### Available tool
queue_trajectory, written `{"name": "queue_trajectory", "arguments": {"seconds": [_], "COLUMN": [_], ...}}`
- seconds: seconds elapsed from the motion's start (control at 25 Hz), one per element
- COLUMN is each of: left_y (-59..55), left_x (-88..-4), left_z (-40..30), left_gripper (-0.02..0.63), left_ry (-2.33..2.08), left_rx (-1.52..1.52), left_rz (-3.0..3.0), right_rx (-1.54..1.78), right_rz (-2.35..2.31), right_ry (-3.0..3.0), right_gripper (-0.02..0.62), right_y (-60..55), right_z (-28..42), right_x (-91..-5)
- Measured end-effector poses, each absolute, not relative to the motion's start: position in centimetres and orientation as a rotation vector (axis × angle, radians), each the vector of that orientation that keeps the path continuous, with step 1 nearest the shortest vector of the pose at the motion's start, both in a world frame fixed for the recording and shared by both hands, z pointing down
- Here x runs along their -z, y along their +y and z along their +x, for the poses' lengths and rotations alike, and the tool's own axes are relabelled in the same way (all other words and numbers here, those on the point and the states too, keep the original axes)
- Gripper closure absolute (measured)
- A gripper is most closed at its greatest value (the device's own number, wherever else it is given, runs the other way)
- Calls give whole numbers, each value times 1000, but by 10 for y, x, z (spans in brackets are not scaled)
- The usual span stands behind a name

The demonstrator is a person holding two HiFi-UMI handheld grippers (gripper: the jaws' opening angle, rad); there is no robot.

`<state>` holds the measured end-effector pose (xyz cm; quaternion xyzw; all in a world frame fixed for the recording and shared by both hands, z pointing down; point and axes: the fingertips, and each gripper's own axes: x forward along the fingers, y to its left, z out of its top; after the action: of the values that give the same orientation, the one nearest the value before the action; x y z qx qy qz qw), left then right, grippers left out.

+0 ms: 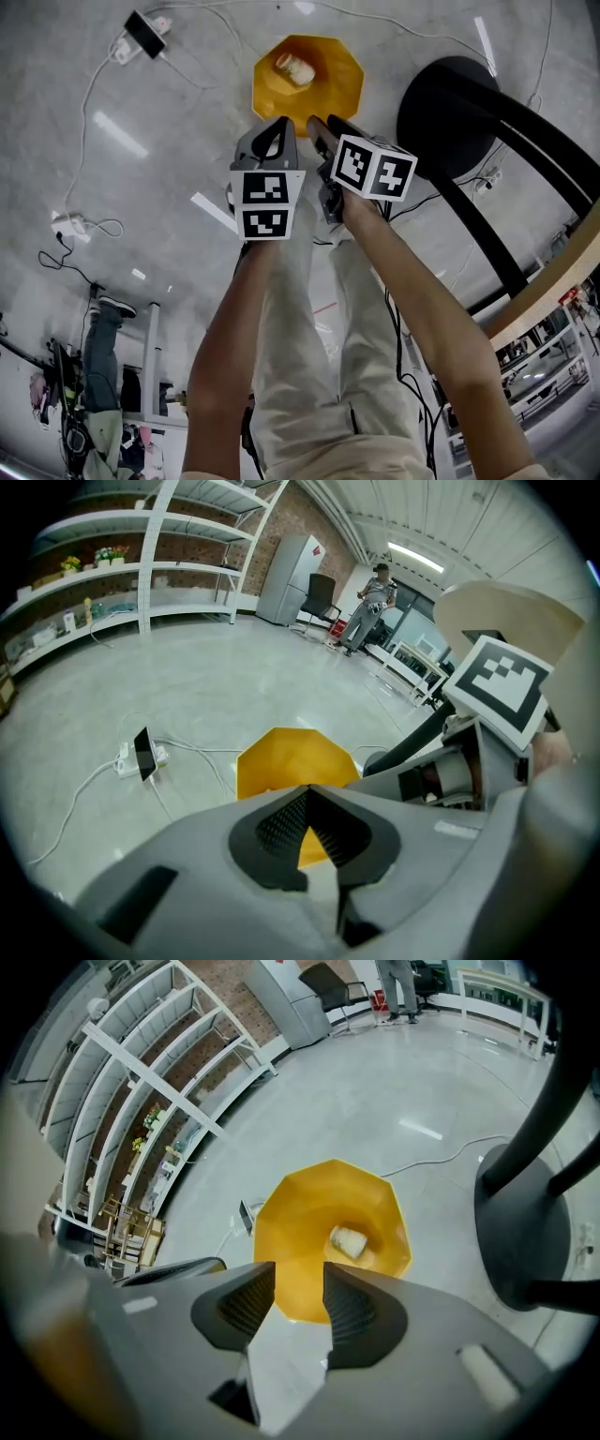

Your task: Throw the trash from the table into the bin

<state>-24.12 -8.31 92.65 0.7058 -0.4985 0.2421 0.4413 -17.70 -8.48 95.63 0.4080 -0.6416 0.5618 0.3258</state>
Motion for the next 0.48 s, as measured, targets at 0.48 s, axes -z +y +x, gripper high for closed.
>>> {"name": "queue_trajectory", "arguments": {"seconds": [0.48], "left_y": [-84], "left_x": [-832], "left_z": [-273], "left_gripper": [600], "left_ry": [-1299], "left_rx": [-604], "left_rz": [1787], "right_rx": [-1388], "right_rz": [945], "right_ry": [-1839], "right_gripper": [465], "right_y": [-85], "right_z": [-209], "right_x": [-836]}}
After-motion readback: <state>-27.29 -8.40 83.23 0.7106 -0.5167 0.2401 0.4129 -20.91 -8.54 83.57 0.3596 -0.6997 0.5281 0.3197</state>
